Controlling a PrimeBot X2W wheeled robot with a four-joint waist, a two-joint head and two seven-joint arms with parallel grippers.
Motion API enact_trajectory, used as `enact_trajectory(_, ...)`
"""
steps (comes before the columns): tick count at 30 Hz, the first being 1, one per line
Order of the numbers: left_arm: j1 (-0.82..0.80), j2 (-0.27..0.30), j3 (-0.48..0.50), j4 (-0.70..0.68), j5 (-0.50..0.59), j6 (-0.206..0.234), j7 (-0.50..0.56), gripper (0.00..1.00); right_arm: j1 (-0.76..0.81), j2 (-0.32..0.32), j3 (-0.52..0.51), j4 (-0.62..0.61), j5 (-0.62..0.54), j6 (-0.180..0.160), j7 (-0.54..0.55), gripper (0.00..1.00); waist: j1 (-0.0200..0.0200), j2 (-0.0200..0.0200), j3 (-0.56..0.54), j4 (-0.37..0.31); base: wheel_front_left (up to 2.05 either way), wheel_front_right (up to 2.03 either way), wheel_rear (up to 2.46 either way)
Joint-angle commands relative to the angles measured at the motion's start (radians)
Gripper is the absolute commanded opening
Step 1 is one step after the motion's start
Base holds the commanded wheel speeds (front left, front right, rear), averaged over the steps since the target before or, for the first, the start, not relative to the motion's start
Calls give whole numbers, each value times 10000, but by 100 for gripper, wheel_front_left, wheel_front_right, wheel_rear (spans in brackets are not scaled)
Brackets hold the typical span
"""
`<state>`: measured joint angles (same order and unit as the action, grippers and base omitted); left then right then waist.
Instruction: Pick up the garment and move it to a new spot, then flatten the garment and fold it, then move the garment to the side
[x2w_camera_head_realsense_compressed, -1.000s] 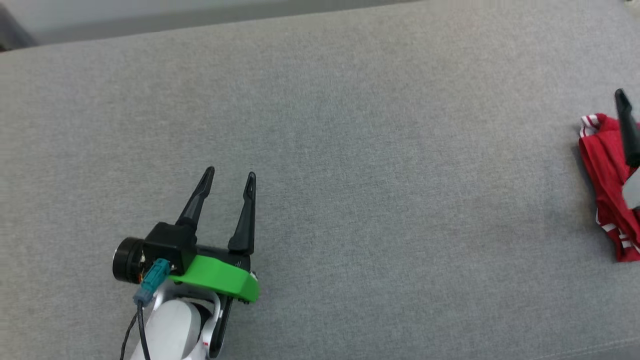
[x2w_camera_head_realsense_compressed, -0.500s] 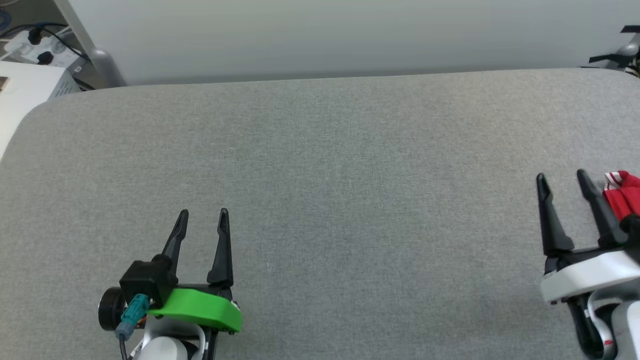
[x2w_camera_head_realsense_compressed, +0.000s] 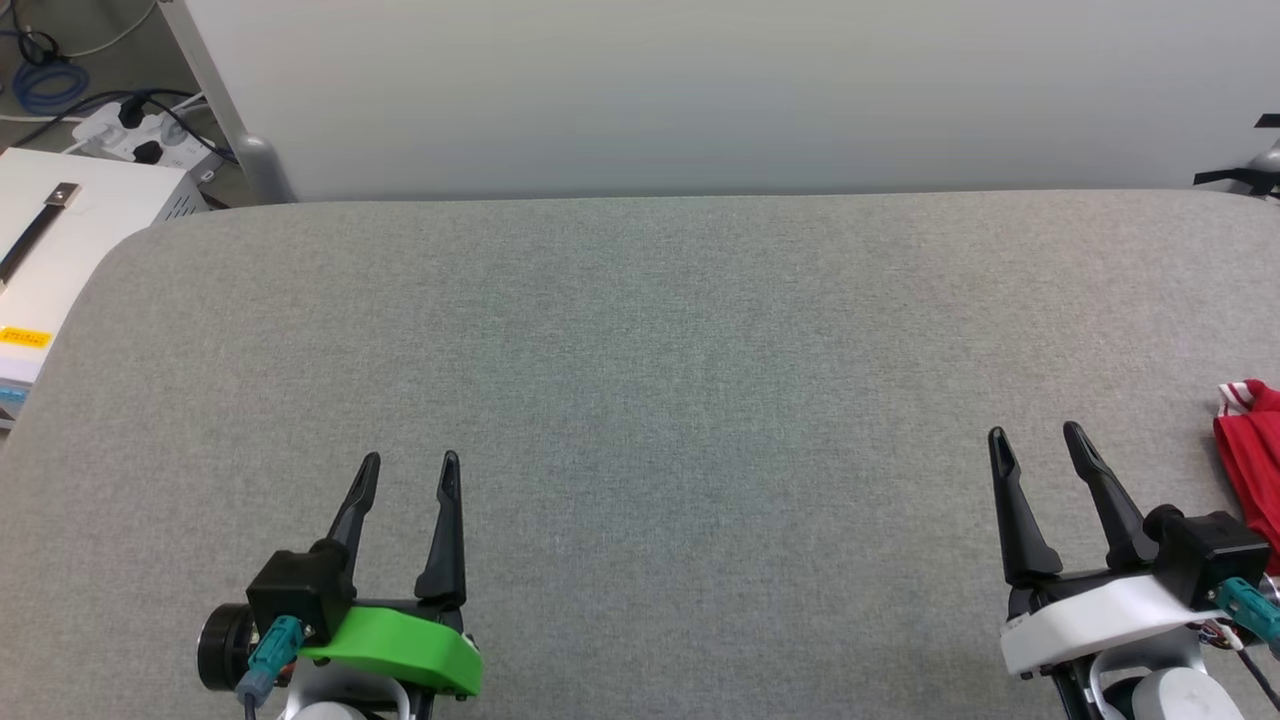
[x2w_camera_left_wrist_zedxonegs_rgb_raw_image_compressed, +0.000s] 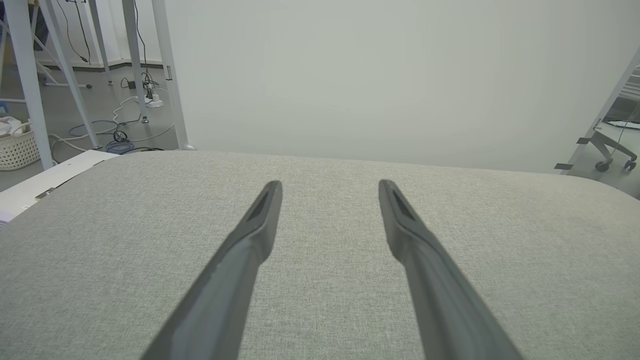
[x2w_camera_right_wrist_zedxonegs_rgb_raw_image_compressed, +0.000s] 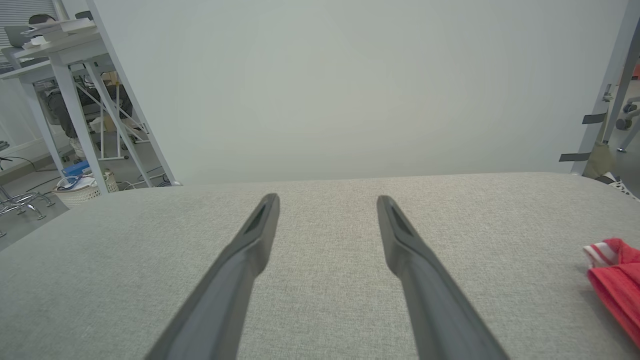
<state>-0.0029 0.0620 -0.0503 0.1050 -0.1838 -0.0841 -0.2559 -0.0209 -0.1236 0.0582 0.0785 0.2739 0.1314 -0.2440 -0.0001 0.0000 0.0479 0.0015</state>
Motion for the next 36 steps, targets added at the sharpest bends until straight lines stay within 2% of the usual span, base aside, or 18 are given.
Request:
enact_trajectory(1, 138, -58, 55, -7, 62, -67, -58, 100, 130, 21, 14, 53, -60, -7, -103, 100, 1, 0, -15, -5, 0, 0, 0)
enact_trajectory(14, 159, -112, 183, -63, 64, -191, -58, 100, 105, 28, 43, 140, -42, -7, -154, 100, 1, 0, -20, -25, 0, 0, 0)
enact_trajectory(15, 24, -65, 176, -35, 23, -165, 0, 0, 2, 0, 36, 128, 0, 0, -73, 0, 1, 0, -18, -26, 0, 0, 0)
enact_trajectory(36, 21, -71, 221, -174, 281, -20, 377, 0, 30, 99, -53, -3, -387, -1, 291, 0, 1, 0, -85, -25, 0, 0, 0)
